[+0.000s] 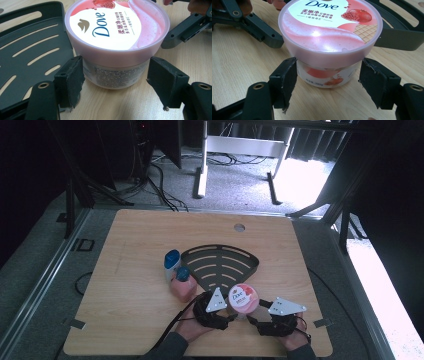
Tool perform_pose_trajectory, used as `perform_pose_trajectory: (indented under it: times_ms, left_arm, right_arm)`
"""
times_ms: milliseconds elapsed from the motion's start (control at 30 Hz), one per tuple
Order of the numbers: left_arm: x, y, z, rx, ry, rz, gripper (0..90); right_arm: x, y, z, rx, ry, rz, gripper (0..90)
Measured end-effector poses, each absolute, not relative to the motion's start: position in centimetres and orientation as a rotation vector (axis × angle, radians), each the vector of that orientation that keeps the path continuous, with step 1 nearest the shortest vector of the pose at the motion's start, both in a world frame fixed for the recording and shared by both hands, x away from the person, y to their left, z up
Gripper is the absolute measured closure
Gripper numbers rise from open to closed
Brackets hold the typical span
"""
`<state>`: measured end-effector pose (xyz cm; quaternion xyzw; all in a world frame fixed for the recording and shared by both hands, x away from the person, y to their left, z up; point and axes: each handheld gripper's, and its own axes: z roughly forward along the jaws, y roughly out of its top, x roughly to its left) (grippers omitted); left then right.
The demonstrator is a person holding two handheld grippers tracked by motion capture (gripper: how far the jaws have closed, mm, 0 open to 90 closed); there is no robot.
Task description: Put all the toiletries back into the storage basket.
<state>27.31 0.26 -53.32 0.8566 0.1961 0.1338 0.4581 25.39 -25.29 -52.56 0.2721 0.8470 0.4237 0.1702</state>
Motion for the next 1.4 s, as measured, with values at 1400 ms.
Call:
perform_pose_trajectory:
  times_ms: [1400]
  left_arm:
    - [27.9, 0.2, -50.8, 2.057, 0.501, 0.433, 29.3]
  right_arm:
    - [26.8, -25.1, -49.6, 0.679, 2.361, 1.191, 30.1]
